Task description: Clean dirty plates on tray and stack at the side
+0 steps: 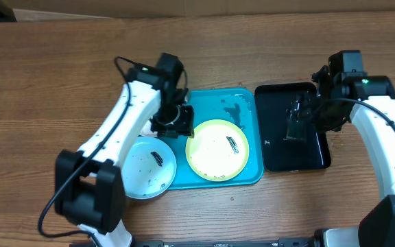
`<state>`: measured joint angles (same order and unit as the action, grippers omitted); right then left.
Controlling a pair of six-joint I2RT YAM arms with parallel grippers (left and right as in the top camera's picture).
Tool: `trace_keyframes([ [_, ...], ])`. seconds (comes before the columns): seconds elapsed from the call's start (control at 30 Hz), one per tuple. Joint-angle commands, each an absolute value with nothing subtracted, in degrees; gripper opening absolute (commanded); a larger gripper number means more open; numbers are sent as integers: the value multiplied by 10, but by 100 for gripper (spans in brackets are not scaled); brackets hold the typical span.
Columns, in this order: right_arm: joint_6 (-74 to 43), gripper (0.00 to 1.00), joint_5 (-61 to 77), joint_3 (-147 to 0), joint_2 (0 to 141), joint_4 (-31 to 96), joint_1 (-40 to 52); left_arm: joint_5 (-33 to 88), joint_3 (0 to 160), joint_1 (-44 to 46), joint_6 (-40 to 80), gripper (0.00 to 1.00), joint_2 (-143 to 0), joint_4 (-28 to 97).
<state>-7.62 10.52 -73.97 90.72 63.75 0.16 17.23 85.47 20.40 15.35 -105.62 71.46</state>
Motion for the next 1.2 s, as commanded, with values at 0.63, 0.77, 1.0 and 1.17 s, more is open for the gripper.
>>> trace_keyframes([
  [0.63, -76, 77, 26, -557, 910, 399, 45, 92, 845, 238, 208, 38, -1179, 697],
  [0.77, -76, 77, 26, -557, 910, 392, 45, 92, 845, 238, 208, 33, -1182, 690],
  [1.0, -76, 78, 26, -557, 910, 391, 45, 92, 844, 244, 208, 26, -1184, 684],
  [1.17, -76, 78, 26, -557, 910, 393, 45, 91, 828, 252, 209, 21, -1184, 667],
])
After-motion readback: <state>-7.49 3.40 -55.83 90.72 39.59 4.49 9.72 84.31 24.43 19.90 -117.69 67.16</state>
